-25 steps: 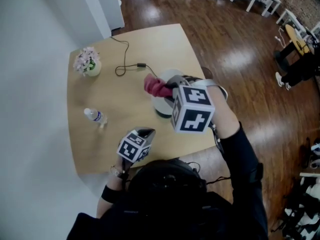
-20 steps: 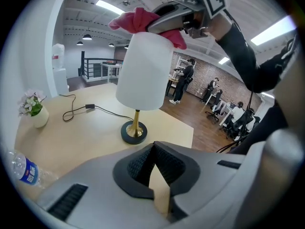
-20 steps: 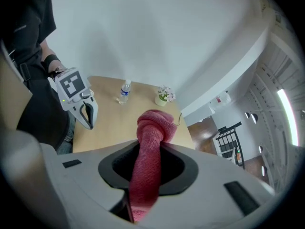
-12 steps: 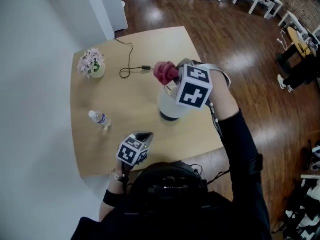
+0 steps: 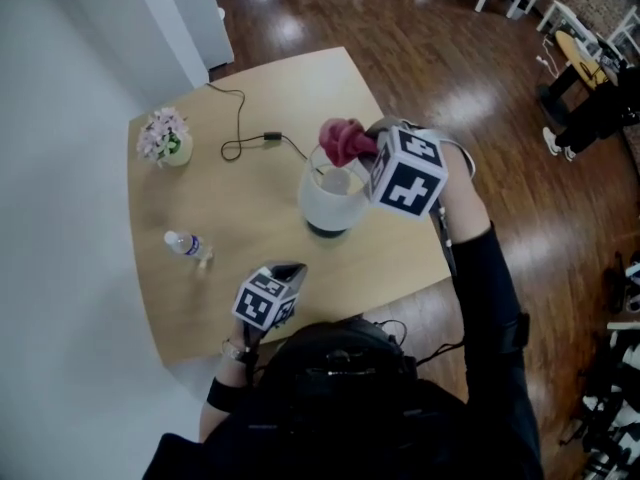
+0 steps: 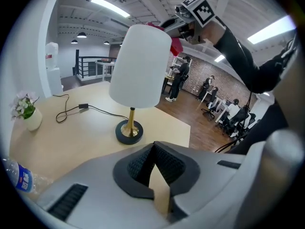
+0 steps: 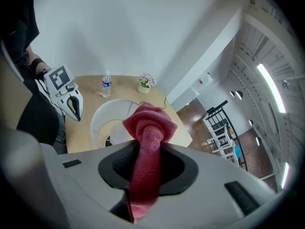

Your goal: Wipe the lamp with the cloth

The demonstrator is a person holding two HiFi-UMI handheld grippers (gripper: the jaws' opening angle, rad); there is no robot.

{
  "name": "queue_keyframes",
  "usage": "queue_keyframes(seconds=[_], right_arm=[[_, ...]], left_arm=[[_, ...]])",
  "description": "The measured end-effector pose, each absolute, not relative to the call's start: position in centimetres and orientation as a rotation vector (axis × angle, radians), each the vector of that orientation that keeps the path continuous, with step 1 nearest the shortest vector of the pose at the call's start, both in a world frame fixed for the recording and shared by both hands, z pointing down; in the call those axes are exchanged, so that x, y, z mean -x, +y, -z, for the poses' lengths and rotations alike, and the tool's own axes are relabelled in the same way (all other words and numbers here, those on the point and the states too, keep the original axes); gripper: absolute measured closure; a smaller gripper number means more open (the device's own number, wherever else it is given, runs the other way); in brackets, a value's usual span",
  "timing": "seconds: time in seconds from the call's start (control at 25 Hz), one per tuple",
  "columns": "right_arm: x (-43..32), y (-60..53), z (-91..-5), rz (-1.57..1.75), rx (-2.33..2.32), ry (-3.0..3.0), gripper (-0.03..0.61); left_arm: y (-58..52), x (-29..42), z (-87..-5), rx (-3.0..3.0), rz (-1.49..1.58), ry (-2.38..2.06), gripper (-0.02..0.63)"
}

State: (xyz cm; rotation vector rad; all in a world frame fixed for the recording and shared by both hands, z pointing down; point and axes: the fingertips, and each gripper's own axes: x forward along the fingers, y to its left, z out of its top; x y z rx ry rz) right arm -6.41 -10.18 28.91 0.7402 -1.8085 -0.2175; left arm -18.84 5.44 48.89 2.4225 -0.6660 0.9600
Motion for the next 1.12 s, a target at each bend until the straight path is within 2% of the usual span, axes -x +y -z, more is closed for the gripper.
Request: queue_keyframes(seconds=[0.48,1.12], right_arm=[[5.4,-4.0,-30.2,0.107,-0.820,-1.926,0.474],[15.5,0.1,-30.7,0.129,-0.731,-2.094,0.474]], left_arm=[[6.6,17.7,-49.1,-2.447,-0.987,-0.603,0.618],[8.3,20.4,-48.5,-2.456,-0.996,-0.591,0.618]])
